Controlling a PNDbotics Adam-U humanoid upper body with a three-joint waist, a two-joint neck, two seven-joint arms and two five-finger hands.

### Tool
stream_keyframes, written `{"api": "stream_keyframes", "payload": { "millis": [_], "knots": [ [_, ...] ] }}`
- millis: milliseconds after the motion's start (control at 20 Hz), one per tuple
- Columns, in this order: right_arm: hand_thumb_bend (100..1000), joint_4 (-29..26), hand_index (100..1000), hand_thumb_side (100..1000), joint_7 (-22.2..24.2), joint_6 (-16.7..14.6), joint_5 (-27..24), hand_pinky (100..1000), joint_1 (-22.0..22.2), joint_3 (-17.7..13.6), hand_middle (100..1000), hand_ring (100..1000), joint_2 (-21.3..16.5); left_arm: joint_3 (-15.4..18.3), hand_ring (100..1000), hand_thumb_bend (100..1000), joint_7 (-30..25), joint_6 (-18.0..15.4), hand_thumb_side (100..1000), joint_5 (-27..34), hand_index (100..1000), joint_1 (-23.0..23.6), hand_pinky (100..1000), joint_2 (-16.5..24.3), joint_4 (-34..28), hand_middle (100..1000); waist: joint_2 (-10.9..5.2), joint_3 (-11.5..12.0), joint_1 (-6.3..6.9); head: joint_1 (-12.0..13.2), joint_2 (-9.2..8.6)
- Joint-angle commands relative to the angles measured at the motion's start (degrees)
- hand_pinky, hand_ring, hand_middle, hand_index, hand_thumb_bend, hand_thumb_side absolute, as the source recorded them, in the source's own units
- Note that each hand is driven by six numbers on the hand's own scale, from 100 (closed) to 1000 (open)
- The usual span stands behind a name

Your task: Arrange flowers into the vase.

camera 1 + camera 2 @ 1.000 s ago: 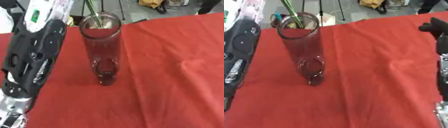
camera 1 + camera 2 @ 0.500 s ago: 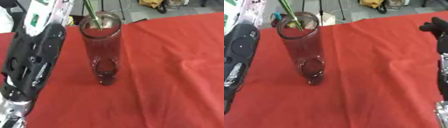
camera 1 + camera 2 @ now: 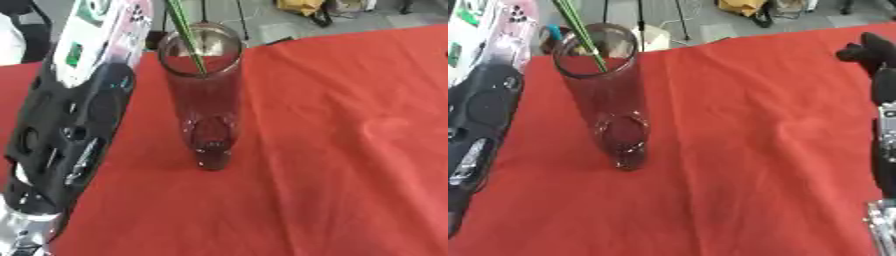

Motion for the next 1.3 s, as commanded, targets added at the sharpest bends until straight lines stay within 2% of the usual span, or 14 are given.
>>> {"api": "stream_keyframes", "payload": {
  "millis": [50, 250, 550, 750, 850, 1000, 1100, 1300],
  "knots": [
    [100, -0.5, 895, 986, -0.1, 0.1, -0.3, 968, -0.4, -0.5, 714, 883, -0.3, -0.6, 100, 460, -0.4, -0.4, 558, -1.3, 100, -0.6, 100, 0.8, -0.5, 100, -1.51, 0.1, -0.38, -0.3, 0.27],
    [100, -0.5, 895, 986, -0.2, 0.1, -0.3, 968, -0.4, -0.6, 714, 883, -0.3, -0.7, 100, 425, -0.3, -1.3, 590, -2.0, 100, -0.2, 100, 0.7, 0.2, 100, -1.64, 0.2, -0.38, -0.5, 0.30],
    [100, -0.5, 893, 986, -0.1, 0.1, -0.4, 969, -0.5, -0.6, 713, 883, -0.1, -1.0, 100, 351, -1.8, -3.1, 556, -2.2, 100, 0.2, 100, 0.3, 0.4, 100, -1.53, 0.1, -0.35, -0.7, 0.01],
    [100, -0.5, 893, 985, -0.1, 0.1, -0.4, 969, -0.5, -0.7, 713, 883, -0.1, -1.2, 100, 358, -3.8, -3.5, 577, -1.0, 100, 0.5, 100, 0.3, 0.9, 100, -1.51, 0.1, -0.36, -0.8, 0.11],
    [100, -0.5, 894, 986, -0.1, 0.2, -0.4, 969, -0.5, -0.7, 713, 884, -0.1, -1.2, 100, 336, -4.5, -3.5, 612, -0.7, 100, 0.5, 100, 0.3, 1.2, 100, -1.51, 0.2, -0.36, -0.8, 0.16],
    [100, -0.5, 894, 985, -0.1, 0.2, -0.4, 969, -0.4, -0.8, 713, 884, 0.0, -1.3, 100, 245, -5.3, -3.1, 703, -1.0, 130, 0.8, 100, 0.5, 1.6, 100, -1.52, 0.3, -0.40, -0.9, 0.24],
    [100, -0.5, 895, 985, -0.2, 0.3, -0.4, 969, -0.4, -0.8, 713, 884, 0.0, -1.3, 100, 100, -5.5, -2.6, 778, -1.6, 140, 1.0, 100, 0.5, 2.0, 100, -1.52, 0.4, -0.44, -0.9, 0.33],
    [100, -0.5, 895, 985, -0.2, 0.3, -0.3, 970, -0.3, -0.9, 712, 884, 0.0, -1.2, 100, 100, -4.5, -2.0, 854, -2.8, 145, 1.3, 100, 0.7, 2.7, 100, -1.50, 0.5, -0.53, -1.0, 0.37]
  ]
}}
